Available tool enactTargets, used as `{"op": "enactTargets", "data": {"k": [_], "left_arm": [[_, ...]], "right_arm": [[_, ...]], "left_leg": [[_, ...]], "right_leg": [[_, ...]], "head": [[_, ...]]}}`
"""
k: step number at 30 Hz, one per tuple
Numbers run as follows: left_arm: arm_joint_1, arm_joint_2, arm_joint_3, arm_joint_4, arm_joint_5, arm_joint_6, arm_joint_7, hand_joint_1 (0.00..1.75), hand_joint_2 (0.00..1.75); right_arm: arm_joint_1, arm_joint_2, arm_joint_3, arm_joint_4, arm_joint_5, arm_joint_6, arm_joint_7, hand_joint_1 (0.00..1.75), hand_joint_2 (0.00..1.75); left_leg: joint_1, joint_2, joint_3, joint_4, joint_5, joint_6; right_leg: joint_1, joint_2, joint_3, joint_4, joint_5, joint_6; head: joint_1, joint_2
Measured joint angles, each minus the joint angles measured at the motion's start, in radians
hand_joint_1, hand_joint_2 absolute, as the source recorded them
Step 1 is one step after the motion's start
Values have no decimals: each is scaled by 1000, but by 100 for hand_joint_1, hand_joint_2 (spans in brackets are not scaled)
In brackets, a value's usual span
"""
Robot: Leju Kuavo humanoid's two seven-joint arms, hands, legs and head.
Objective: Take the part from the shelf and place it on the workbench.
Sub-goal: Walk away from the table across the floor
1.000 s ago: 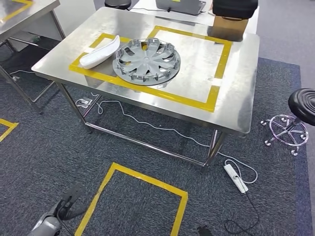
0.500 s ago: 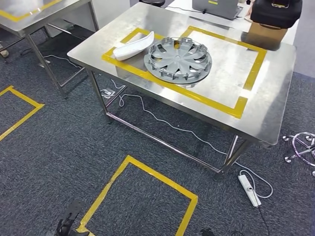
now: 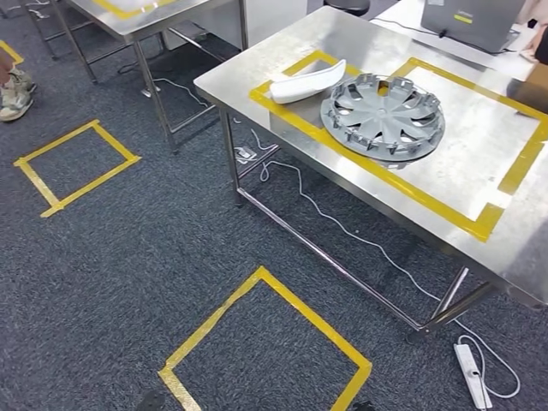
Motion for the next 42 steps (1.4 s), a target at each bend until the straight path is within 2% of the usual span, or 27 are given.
{"op": "enactTargets", "data": {"k": [1, 2, 3, 5, 7, 8, 10, 12, 13, 14, 16, 18, 20, 22, 23, 24, 25, 27, 29, 31, 32, 34, 36, 38, 39, 40, 42], "left_arm": [[2, 0, 6, 0, 3, 3, 2, 0, 0], [3, 0, 12, 1, 6, 8, 5, 0, 0], [3, 0, 18, 1, 8, 15, 9, 0, 0], [-2, 0, 27, 1, 10, 25, 17, 0, 0], [-6, -1, 36, 1, 12, 28, 25, 0, 0], [-5, -1, 40, 1, 13, 28, 29, 0, 0], [-2, 0, 43, 1, 15, 28, 35, 0, 0], [-5, -1, 46, 1, 16, 28, 37, 0, 0], [-8, -3, 47, 1, 16, 28, 38, 0, 0], [-9, -4, 48, 1, 17, 26, 38, 0, 0], [-7, -6, 53, 1, 21, 20, 35, 0, 87], [-2, -5, 62, 2, 27, 13, 30, 0, 175], [-3, -5, 67, 2, 30, 7, 26, 0, 175], [-4, -6, 69, 2, 33, 1, 22, 0, 175], [-2, -6, 71, 2, 36, -3, 20, 0, 175], [-1, -6, 73, 2, 38, -6, 17, 0, 175], [0, -6, 74, 2, 39, -7, 16, 0, 175], [0, -6, 80, 2, 39, -9, 14, 0, 175], [-1, -6, 85, 2, 39, -11, 12, 0, 175], [2, -6, 88, 2, 39, -17, 10, 0, 175], [5, -6, 89, 2, 39, -20, 9, 0, 175], [6, -6, 91, 2, 38, -27, 7, 0, 175], [3, -8, 91, 2, 38, -31, 5, 0, 175], [3, -11, 91, 2, 37, -32, 4, 0, 175], [4, -11, 91, 2, 36, -32, 4, 0, 175], [5, -11, 91, 2, 36, -32, 4, 0, 175], [5, -11, 91, 2, 33, -32, 4, 0, 175]], "right_arm": [[-1, 0, 0, 0, 4, 2, -1, 0, 0], [-2, 1, 1, 0, 7, 3, -2, 0, 0], [-2, 2, 2, 0, 10, 4, -3, 0, 0], [-1, 3, 3, 0, 16, 5, -2, 0, 0], [1, 4, 3, 0, 19, 7, 2, 0, 0], [1, 5, 3, 0, 20, 9, 4, 0, 0], [0, 7, 4, 0, 20, 11, 6, 0, 0], [-1, 9, 4, 0, 20, 13, 7, 0, 0], [-1, 9, 4, 0, 19, 14, 7, 0, 0], [-1, 9, 4, 0, 17, 14, 7, 0, 0], [-2, 12, 4, 0, 12, 15, 6, 0, 0], [-3, 15, 4, 0, 7, 15, 3, 0, 0], [-1, 17, 4, 0, 4, 16, 0, 0, 0], [3, 20, 4, 0, 0, 16, -3, 0, 0], [4, 22, 4, 0, -2, 16, -5, 0, 0], [4, 23, 4, 0, -2, 16, -6, 0, 0], [4, 24, 4, 0, -3, 16, -7, 0, 0], [3, 26, 4, 0, -3, 16, -7, 0, 0], [2, 27, 4, 0, -3, 15, -7, 0, 0], [0, 29, 4, 0, -3, 15, -7, 0, 0], [-1, 30, 4, 0, -3, 14, -7, 0, 0], [0, 32, 4, 0, -1, 13, -7, 0, 0], [3, 33, 4, 0, 0, 12, -5, 0, 0], [6, 33, 4, 0, 2, 12, -1, 0, 0], [6, 33, 4, 0, 3, 12, 2, 0, 0], [5, 33, 4, 0, 4, 12, 4, 0, 0], [4, 33, 4, 0, 5, 12, 6, 0, 0]], "left_leg": [[2, 2, -3, 0, 1, -6], [1, 22, -8, 8, -6, -11], [-2, 52, -21, 34, -25, -15], [-5, 116, -74, 144, -90, -22], [-2, 133, -126, 255, -133, -30], [-1, 135, -129, 268, -129, -32], [1, 151, -75, 181, -76, -36], [0, 198, 4, 48, -28, -35], [-2, 214, 26, 8, -18, -30], [-4, 218, 33, -9, -17, -23], [-6, 194, 29, -13, -14, -6], [-4, 174, 28, -16, -9, 7], [-3, 152, 25, -16, -5, 17], [-4, 124, 21, -16, -2, 22], [-5, 110, 20, -16, -1, 22], [-5, 95, 20, -16, 0, 22], [-5, 81, 21, -16, 0, 21], [-5, 53, 19, -13, 2, 15], [-3, 31, 12, -12, 7, 3], [2, 11, 4, -15, 14, -12], [2, 17, 0, -13, 12, -17], [-1, 66, -27, 39, -24, -25], [-3, 120, -86, 164, -91, -30], [-2, 133, -126, 254, -120, -33], [-1, 136, -120, 249, -107, -34], [-1, 142, -97, 209, -80, -34], [-5, 186, -20, 75, -23, -31]], "right_leg": [[0, -13, 1, -4, 3, -3], [-1, -27, 4, -9, 7, -8], [-2, -42, 7, -16, 10, -13], [-2, -76, 8, -21, 12, -19], [-2, -112, 6, -21, 12, -20], [-2, -128, 6, -21, 12, -19], [-4, -156, 7, -21, 11, -16], [0, -179, 8, -16, 7, -6], [3, -190, 9, -14, 5, 0], [6, -200, 10, -14, 4, 5], [4, -214, 14, -15, 2, 15], [-2, -178, 4, 16, -25, 25], [-4, -118, -43, 127, -89, 29], [-4, -97, -103, 256, -142, 27], [-3, -94, -114, 280, -143, 25], [-3, -92, -107, 263, -124, 22], [-4, -85, -81, 209, -90, 19], [-10, -41, -15, 69, -29, 15], [-12, -6, 19, -1, -13, 13], [-8, -19, 21, -6, -12, 7], [-8, -30, 22, -9, -9, 0], [-8, -58, 25, -18, -3, -12], [-4, -91, 24, -20, -2, -19], [-1, -124, 24, -20, -3, -21], [-1, -138, 24, -20, -4, -21], [-1, -151, 25, -20, -4, -20], [3, -174, 28, -17, -9, -14]], "head": [[0, 0], [-2, 0], [-4, 0], [-9, 0], [-10, 0], [-10, 0], [-10, 0], [-11, 0], [-10, 0], [-9, 0], [-6, 0], [-4, 0], [0, 0], [1, 0], [1, 0], [0, 0], [0, 0], [0, 0], [0, 0], [0, 0], [-1, 0], [-6, 0], [-10, 0], [-10, 0], [-10, 0], [-10, 0], [-11, 0]]}}
